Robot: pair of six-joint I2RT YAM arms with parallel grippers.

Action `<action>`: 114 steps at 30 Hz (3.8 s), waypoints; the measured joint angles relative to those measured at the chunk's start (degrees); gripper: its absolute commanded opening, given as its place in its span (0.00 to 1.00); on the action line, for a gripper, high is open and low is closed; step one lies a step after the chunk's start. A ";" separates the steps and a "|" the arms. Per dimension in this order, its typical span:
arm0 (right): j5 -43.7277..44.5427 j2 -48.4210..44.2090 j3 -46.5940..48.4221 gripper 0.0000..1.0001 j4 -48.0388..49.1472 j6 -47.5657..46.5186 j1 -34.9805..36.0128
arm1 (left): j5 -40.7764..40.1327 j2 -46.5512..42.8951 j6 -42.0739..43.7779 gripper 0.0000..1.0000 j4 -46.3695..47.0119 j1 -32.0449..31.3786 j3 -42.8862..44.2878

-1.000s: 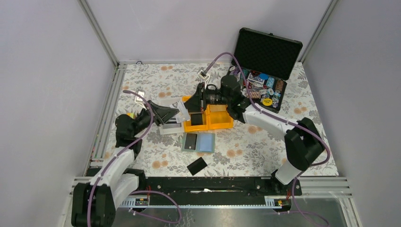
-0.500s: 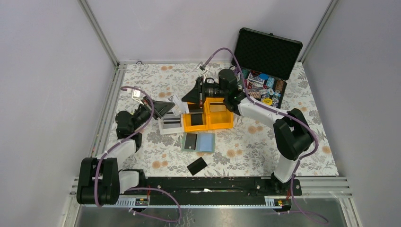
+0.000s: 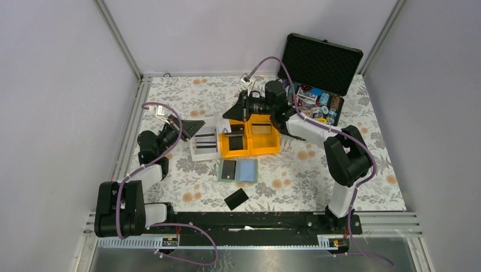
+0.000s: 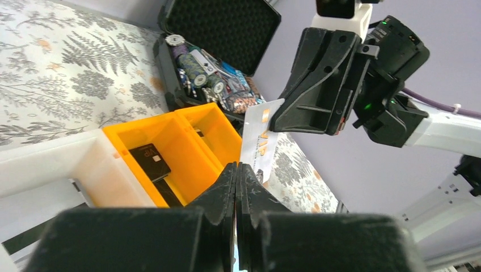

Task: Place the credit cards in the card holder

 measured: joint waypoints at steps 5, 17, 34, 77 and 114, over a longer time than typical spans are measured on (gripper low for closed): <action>2.49 -0.04 -0.17 0.00 -1.51 -1.55 -0.39 | -4.28 -3.50 6.71 0.03 -9.51 0.07 0.07; 12.11 -10.82 -7.41 0.00 -9.22 -6.29 -0.39 | -17.77 -10.99 20.22 0.62 -35.69 -7.30 4.09; 26.01 -27.04 -25.62 0.00 -15.23 5.35 8.46 | -28.26 -27.04 17.18 0.78 -58.03 -20.35 2.29; 48.13 -42.32 -43.47 0.00 -15.65 15.26 12.50 | -62.53 -13.99 -16.37 0.54 -42.99 -45.62 -10.29; 49.46 -45.09 -44.39 0.00 -15.98 15.26 12.50 | -70.93 -3.58 -32.20 0.41 -30.36 -45.62 -16.98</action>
